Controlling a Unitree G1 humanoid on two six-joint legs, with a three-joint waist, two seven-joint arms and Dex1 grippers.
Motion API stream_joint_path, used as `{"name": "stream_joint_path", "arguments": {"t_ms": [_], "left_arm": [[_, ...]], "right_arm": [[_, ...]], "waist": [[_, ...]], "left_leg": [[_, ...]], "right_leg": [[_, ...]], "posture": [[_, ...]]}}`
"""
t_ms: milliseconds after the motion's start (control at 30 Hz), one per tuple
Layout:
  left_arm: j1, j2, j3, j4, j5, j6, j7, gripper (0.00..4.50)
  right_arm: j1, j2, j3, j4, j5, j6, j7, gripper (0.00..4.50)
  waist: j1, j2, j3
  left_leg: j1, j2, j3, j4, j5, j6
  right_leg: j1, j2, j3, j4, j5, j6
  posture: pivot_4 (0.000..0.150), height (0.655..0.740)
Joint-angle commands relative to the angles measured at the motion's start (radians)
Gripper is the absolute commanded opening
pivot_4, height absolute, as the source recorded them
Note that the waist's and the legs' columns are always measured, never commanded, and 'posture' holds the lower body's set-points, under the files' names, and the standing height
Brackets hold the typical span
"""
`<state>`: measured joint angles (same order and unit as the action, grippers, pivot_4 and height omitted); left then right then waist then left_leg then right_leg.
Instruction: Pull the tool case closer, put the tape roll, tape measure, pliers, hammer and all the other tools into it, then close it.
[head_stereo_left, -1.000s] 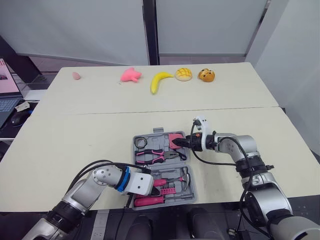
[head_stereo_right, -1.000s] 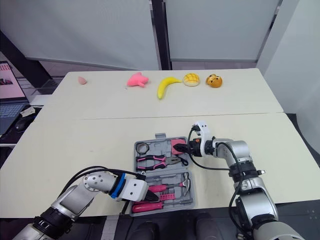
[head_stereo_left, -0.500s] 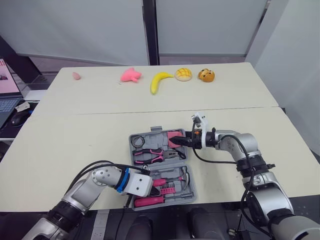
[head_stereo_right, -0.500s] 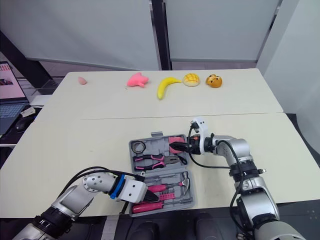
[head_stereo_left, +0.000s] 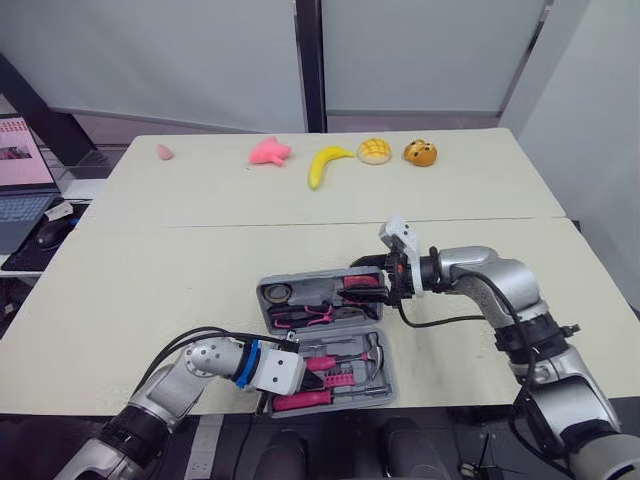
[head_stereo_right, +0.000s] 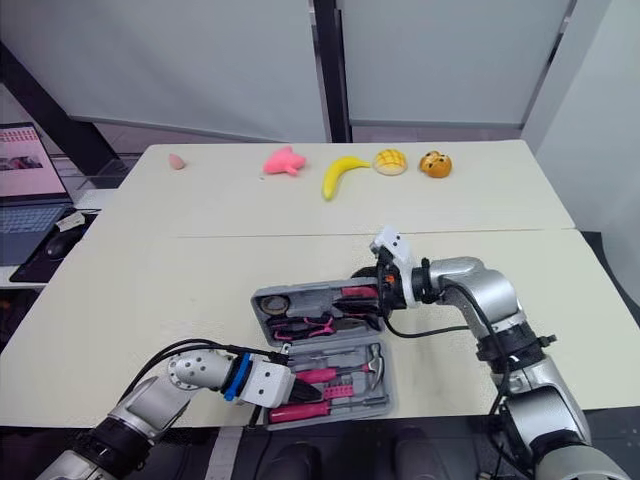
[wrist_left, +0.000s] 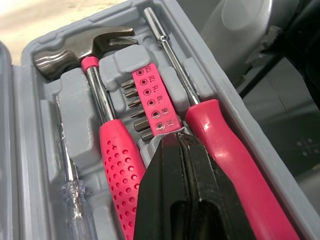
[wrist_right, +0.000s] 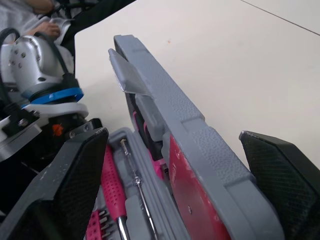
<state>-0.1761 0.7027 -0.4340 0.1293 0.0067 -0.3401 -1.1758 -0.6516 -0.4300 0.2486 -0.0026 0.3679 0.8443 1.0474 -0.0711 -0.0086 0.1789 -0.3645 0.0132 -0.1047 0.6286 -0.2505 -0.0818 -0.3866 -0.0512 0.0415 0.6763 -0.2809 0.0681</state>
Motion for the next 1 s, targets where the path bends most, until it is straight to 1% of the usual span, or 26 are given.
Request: {"name": "stream_joint_path", "arguments": {"t_ms": [33, 133, 200, 300, 400, 567, 633, 733, 833, 933, 1000], "left_arm": [[0.06, -0.001, 0.026, 0.122, 0.009, 0.072, 0.041, 0.0], [0.103, -0.002, 0.099, 0.079, -0.115, 0.098, 0.026, 0.0], [0.146, 0.027, 0.148, 0.018, -0.216, 0.148, -0.012, 0.0], [0.228, 0.119, 0.242, -0.087, -0.352, 0.281, -0.072, 0.0], [0.286, 0.208, 0.35, -0.095, -0.429, 0.378, -0.101, 0.0], [0.263, 0.265, 0.52, 0.067, -0.457, 0.473, -0.071, 0.0], [0.247, 0.274, 0.571, 0.104, -0.458, 0.493, -0.056, 0.0], [0.209, 0.285, 0.636, 0.147, -0.449, 0.532, -0.016, 0.0], [0.192, 0.298, 0.682, 0.158, -0.425, 0.521, 0.003, 0.0], [0.212, 0.313, 0.698, 0.129, -0.391, 0.505, 0.016, 0.0], [0.255, 0.321, 0.729, 0.068, -0.381, 0.482, 0.016, 0.0]], "right_arm": [[0.027, -0.039, 0.022, -0.11, 0.016, -0.022, 0.029, 4.47], [0.054, -0.066, 0.03, -0.172, 0.012, -0.035, 0.024, 4.47], [0.075, -0.088, 0.036, -0.221, 0.011, -0.042, 0.023, 4.47], [0.114, -0.138, 0.041, -0.32, 0.017, -0.043, 0.028, 4.47], [0.158, -0.195, 0.025, -0.438, 0.056, -0.024, 0.041, 4.47], [0.228, -0.355, 0.041, -0.58, 0.048, -0.053, 0.093, 4.47], [0.253, -0.418, 0.017, -0.612, 0.059, -0.065, 0.117, 4.47], [0.315, -0.528, -0.07, -0.648, 0.1, -0.09, 0.169, 4.47], [0.383, -0.626, -0.161, -0.631, 0.087, -0.176, 0.211, 4.47], [0.414, -0.662, -0.23, -0.58, 0.078, -0.267, 0.229, 4.47], [0.431, -0.69, -0.272, -0.536, 0.071, -0.317, 0.255, 4.47]], "waist": [[0.007, 0.001, -0.001], [0.008, 0.001, -0.001], [0.006, 0.001, 0.0], [0.004, -0.004, 0.003], [0.009, -0.005, 0.007], [0.019, -0.009, 0.011], [0.021, -0.012, 0.012], [0.025, -0.012, 0.013], [0.03, -0.013, 0.013], [0.026, -0.013, 0.013], [0.024, -0.013, 0.013]], "left_leg": [[0.0, 0.0, 0.0, 0.0, 0.0, 0.0], [0.0, 0.0, 0.0, 0.0, 0.0, 0.0], [0.0, 0.001, 0.0, 0.0, 0.0, 0.0], [-0.001, 0.002, -0.001, -0.001, 0.0, 0.0], [-0.002, 0.002, -0.001, -0.002, 0.0, 0.0], [-0.003, 0.001, -0.001, -0.002, 0.0, -0.001], [-0.005, 0.001, -0.002, -0.002, -0.001, -0.001], [-0.006, 0.001, -0.002, -0.002, -0.001, -0.001], [-0.008, 0.001, -0.002, -0.002, -0.001, -0.001], [-0.009, 0.001, -0.001, -0.003, -0.001, -0.002], [-0.011, 0.001, -0.001, -0.003, -0.001, -0.002]], "right_leg": [[0.0, 0.0, 0.0, 0.0, 0.0, 0.0], [0.0, 0.0, 0.0, 0.0, 0.0, 0.0], [-0.001, 0.0, 0.0, 0.0, -0.001, -0.001], [-0.002, 0.001, -0.001, 0.0, -0.002, -0.002], [-0.003, 0.001, -0.001, 0.0, -0.003, -0.002], [-0.003, 0.0, -0.003, -0.003, -0.004, -0.001], [-0.003, 0.0, -0.004, -0.004, -0.004, -0.001], [-0.003, -0.001, -0.004, -0.005, -0.004, -0.001], [-0.003, -0.001, -0.006, -0.009, -0.004, 0.0], [-0.003, -0.001, -0.005, -0.013, -0.003, 0.001], [-0.004, -0.002, -0.005, -0.014, -0.003, 0.001]], "posture": [[0.15, 0.7369], [0.15, 0.7369], [0.15, 0.7369], [0.15, 0.7369], [0.15, 0.7369], [0.15, 0.7369], [0.15, 0.7369], [0.15, 0.7369], [0.15, 0.7369], [0.15, 0.7369], [0.15, 0.7369]]}}
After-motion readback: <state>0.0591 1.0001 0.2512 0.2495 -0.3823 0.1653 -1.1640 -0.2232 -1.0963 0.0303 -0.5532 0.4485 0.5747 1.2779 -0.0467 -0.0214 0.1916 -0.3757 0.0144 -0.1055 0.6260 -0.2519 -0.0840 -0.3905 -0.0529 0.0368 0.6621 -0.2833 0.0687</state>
